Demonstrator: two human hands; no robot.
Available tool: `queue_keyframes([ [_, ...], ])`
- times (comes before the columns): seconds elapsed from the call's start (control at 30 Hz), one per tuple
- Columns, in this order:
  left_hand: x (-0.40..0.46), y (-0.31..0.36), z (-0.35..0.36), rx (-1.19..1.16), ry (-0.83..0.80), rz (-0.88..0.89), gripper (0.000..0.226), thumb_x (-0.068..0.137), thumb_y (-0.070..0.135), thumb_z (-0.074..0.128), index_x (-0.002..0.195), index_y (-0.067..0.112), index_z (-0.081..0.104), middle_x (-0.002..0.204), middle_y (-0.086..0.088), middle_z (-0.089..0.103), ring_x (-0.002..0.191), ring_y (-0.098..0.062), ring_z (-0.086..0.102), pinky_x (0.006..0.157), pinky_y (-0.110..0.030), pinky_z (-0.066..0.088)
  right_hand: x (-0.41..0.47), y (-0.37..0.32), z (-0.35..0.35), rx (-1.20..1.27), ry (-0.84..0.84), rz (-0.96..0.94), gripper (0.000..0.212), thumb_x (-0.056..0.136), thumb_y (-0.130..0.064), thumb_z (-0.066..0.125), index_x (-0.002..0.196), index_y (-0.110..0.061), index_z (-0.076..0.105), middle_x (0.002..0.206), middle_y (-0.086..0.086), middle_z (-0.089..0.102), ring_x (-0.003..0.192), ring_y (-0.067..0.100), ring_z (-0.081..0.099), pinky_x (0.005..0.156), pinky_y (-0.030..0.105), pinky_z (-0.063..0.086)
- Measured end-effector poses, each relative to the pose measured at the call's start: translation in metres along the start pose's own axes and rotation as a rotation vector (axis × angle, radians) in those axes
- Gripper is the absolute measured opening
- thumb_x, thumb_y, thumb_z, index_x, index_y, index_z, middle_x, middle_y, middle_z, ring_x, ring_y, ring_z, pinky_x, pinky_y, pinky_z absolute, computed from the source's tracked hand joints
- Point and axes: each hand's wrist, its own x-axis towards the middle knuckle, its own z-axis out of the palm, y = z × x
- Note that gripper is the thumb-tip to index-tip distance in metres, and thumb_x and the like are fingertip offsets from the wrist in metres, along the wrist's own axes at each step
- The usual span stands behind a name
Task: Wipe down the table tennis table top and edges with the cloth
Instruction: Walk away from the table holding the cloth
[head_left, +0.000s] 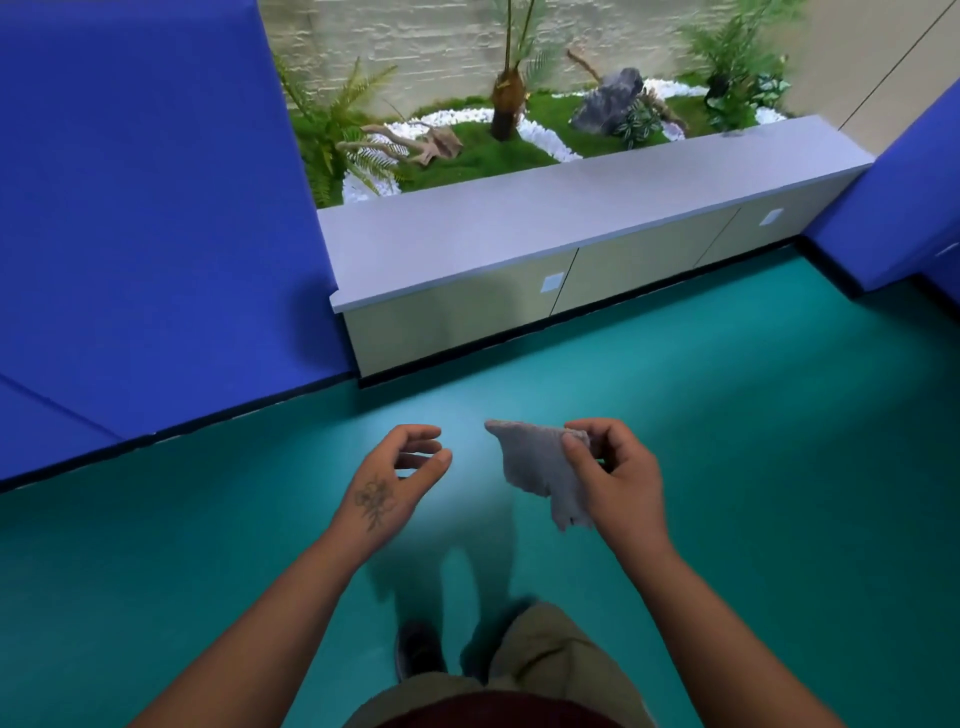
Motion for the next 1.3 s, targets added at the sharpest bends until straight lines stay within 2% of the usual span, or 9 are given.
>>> queue_keyframes([
  [0.2, 0.084, 0.024, -0.01, -0.065, 0.041, -0.065, 0.033, 0.091, 0.051, 0.077, 0.119, 0.037, 0.07, 0.111, 0.018, 0.075, 0.1, -0.004, 0.07, 0.09, -0.033, 0.059, 0.095, -0.013, 0.031, -0.001, -0.072, 0.005, 0.017, 0.099, -0.013, 0.076, 0.093, -0.029, 0.073, 0.082, -0.011, 0.072, 0.077, 0.007, 0.063, 0.073, 0.026, 0.053],
  [0.3, 0.131, 0.044, -0.003, -0.171, 0.07, -0.125, 0.043, 0.085, 0.055, 0.074, 0.12, 0.031, 0.071, 0.111, 0.003, 0.078, 0.101, -0.014, 0.076, 0.096, -0.042, 0.061, 0.156, -0.018, 0.042, -0.017, -0.12, -0.006, 0.02, 0.099, -0.014, 0.075, 0.091, -0.031, 0.072, 0.08, -0.016, 0.072, 0.071, 0.006, 0.064, 0.064, 0.025, 0.053],
  [0.4, 0.184, 0.063, 0.008, -0.232, 0.059, -0.223, 0.027, 0.104, 0.041, 0.067, 0.124, 0.023, 0.07, 0.11, 0.002, 0.08, 0.101, -0.016, 0.078, 0.097, -0.041, 0.061, 0.221, -0.021, 0.051, -0.004, -0.17, 0.015, 0.017, 0.099, -0.014, 0.075, 0.092, -0.03, 0.073, 0.076, -0.016, 0.07, 0.062, 0.008, 0.063, 0.054, 0.024, 0.05],
  [0.53, 0.255, 0.085, 0.019, -0.366, 0.101, -0.474, 0.032, 0.107, 0.043, 0.06, 0.12, 0.016, 0.072, 0.112, -0.003, 0.081, 0.105, -0.023, 0.078, 0.092, -0.038, 0.061, 0.298, -0.024, 0.063, 0.038, -0.239, 0.043, 0.015, 0.1, -0.013, 0.073, 0.092, -0.026, 0.074, 0.073, -0.009, 0.068, 0.048, 0.025, 0.057, 0.04, 0.032, 0.044],
  [0.63, 0.302, 0.099, 0.025, -0.44, 0.144, -0.526, 0.04, 0.107, 0.048, 0.057, 0.121, 0.013, 0.073, 0.113, -0.005, 0.081, 0.106, -0.025, 0.078, 0.09, -0.038, 0.06, 0.353, -0.027, 0.078, 0.047, -0.314, 0.022, 0.015, 0.1, -0.013, 0.074, 0.092, -0.025, 0.074, 0.077, -0.01, 0.069, 0.053, 0.018, 0.059, 0.038, 0.034, 0.045],
  [0.8, 0.366, 0.124, 0.023, -0.589, 0.245, -0.546, 0.056, 0.107, 0.059, 0.049, 0.124, 0.011, 0.071, 0.114, -0.009, 0.081, 0.108, -0.027, 0.078, 0.094, -0.046, 0.062, 0.424, -0.038, 0.112, 0.086, -0.476, -0.052, 0.011, 0.099, -0.014, 0.077, 0.095, -0.024, 0.075, 0.085, -0.014, 0.071, 0.071, 0.004, 0.062, 0.065, 0.019, 0.048],
  [0.97, 0.429, 0.135, 0.003, -0.717, 0.275, -0.55, 0.062, 0.105, 0.065, 0.048, 0.125, 0.011, 0.07, 0.117, -0.014, 0.079, 0.109, -0.031, 0.078, 0.095, -0.053, 0.061, 0.466, -0.036, 0.156, -0.012, -0.656, -0.235, 0.009, 0.097, -0.015, 0.077, 0.102, -0.023, 0.076, 0.098, -0.013, 0.069, 0.096, 0.017, 0.066, 0.084, 0.027, 0.052],
  [1.13, 0.497, 0.116, -0.012, -0.674, 0.4, -0.532, 0.03, 0.107, 0.032, 0.063, 0.122, 0.007, 0.071, 0.116, -0.021, 0.078, 0.102, -0.034, 0.076, 0.084, -0.048, 0.061, 0.503, -0.023, 0.196, -0.101, -0.762, -0.337, 0.007, 0.094, -0.026, 0.077, 0.1, -0.028, 0.076, 0.1, -0.015, 0.07, 0.105, 0.01, 0.06, 0.093, 0.026, 0.047],
  [1.3, 0.568, 0.089, -0.029, -0.564, 0.427, -0.503, 0.018, 0.103, 0.021, 0.067, 0.11, 0.005, 0.069, 0.108, -0.018, 0.078, 0.094, -0.031, 0.071, 0.086, -0.05, 0.056, 0.549, -0.004, 0.233, -0.055, -0.696, -0.159, 0.018, 0.09, -0.037, 0.079, 0.106, -0.029, 0.076, 0.11, -0.011, 0.069, 0.116, 0.019, 0.06, 0.101, 0.025, 0.047],
])
